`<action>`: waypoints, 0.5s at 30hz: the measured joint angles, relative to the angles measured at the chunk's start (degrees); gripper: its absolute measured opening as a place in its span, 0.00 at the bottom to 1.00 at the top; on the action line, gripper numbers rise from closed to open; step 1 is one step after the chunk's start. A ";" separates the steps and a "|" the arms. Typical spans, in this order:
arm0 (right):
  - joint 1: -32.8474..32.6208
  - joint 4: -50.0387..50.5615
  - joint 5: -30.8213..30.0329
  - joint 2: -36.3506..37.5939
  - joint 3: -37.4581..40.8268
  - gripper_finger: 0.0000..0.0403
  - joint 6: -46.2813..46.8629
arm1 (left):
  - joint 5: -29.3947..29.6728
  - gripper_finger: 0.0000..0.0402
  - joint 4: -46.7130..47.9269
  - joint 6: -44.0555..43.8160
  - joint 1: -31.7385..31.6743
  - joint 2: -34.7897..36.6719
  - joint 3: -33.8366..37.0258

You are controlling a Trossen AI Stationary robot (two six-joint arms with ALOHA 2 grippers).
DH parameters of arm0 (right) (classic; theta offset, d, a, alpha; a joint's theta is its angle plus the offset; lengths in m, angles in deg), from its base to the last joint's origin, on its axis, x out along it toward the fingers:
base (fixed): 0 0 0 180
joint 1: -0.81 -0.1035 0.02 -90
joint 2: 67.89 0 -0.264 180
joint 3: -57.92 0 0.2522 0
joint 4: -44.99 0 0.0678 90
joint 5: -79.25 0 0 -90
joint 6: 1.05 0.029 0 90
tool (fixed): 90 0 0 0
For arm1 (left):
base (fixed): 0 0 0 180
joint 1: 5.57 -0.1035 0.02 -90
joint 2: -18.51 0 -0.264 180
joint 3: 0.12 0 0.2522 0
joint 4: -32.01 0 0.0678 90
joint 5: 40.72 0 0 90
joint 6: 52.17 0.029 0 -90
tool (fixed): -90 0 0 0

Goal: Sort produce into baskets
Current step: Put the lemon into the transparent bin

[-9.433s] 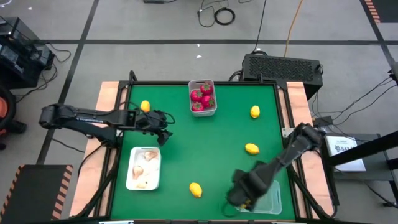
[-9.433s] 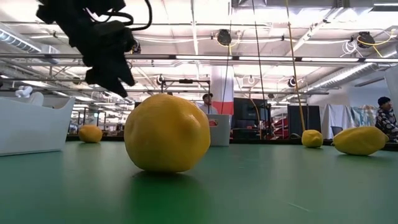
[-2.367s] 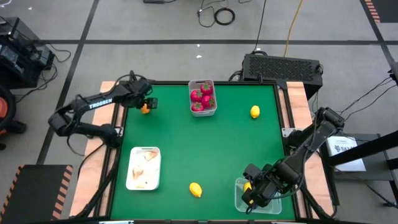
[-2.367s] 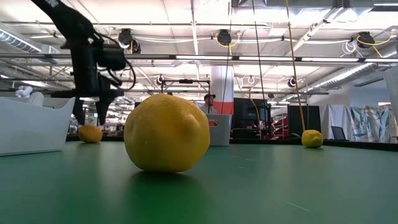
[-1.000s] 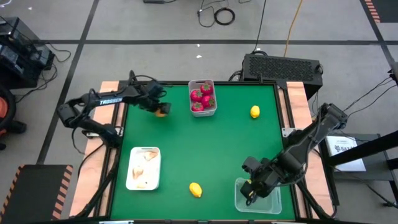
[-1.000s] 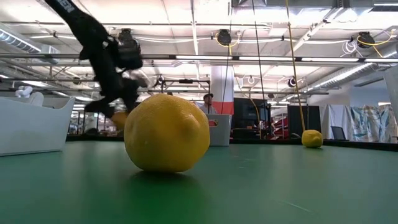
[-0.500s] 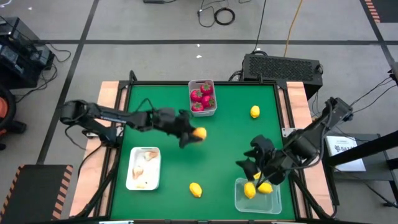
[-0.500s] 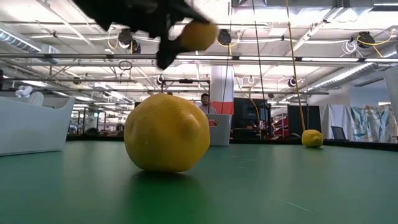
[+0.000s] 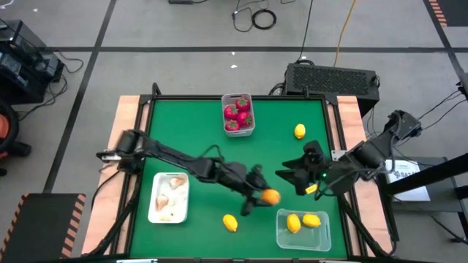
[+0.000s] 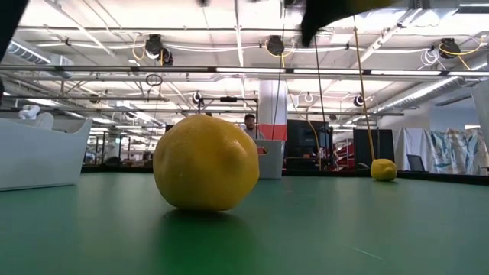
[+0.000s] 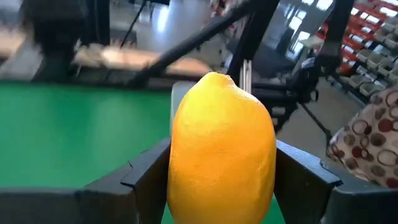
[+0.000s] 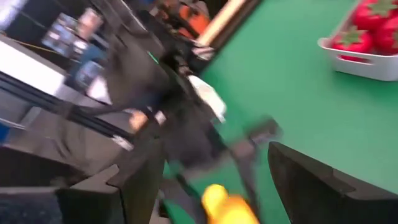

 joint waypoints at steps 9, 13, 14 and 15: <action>-2.30 -3.14 0.13 2.69 -0.02 0.68 -1.66 | -6.03 0.60 3.93 1.71 2.22 -17.05 -22.39; -2.62 -1.75 0.13 2.71 -0.02 0.68 -2.32 | -9.31 0.60 2.63 0.17 2.70 -21.06 -26.77; -2.62 -1.52 0.10 2.71 -0.02 0.68 -2.56 | -9.39 0.60 2.47 0.25 2.60 -21.80 -27.66; -2.62 -1.23 0.01 2.73 -0.02 0.68 -2.64 | -9.39 0.60 1.80 0.34 2.54 -23.09 -28.91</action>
